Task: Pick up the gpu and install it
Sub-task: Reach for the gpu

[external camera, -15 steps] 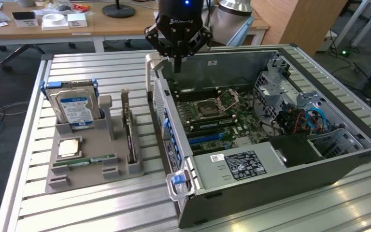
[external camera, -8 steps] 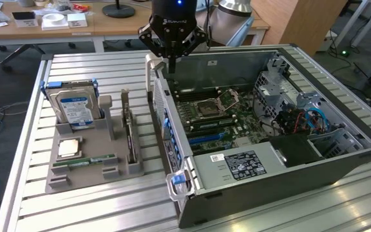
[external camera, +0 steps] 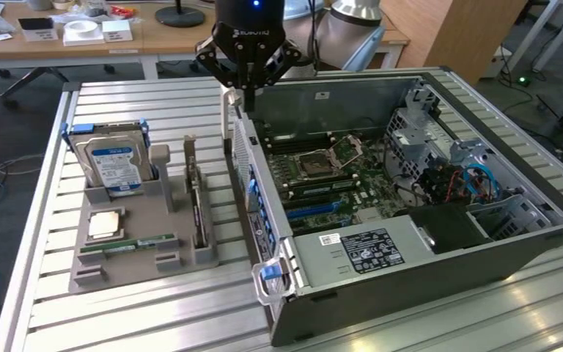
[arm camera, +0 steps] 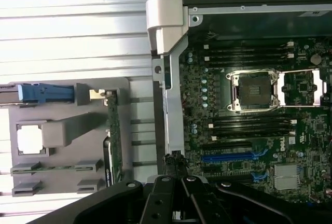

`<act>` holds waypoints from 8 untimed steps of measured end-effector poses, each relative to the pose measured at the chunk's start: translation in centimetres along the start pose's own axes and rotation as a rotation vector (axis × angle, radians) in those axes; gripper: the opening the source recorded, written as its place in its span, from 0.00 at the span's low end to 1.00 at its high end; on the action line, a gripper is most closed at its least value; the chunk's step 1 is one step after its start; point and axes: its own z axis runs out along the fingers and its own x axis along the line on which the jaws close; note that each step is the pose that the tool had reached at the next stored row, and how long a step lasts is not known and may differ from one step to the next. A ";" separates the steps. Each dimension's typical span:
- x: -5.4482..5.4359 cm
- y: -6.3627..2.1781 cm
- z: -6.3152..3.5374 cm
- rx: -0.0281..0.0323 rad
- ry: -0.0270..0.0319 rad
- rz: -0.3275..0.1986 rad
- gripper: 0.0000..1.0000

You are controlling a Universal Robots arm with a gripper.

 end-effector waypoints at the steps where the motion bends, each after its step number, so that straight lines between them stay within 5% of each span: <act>1: 0.2 -0.02 0.00 0.0000 -0.0001 0.000 0.11; 8: 1.9 -0.15 -0.03 0.0000 0.0000 0.000 0.11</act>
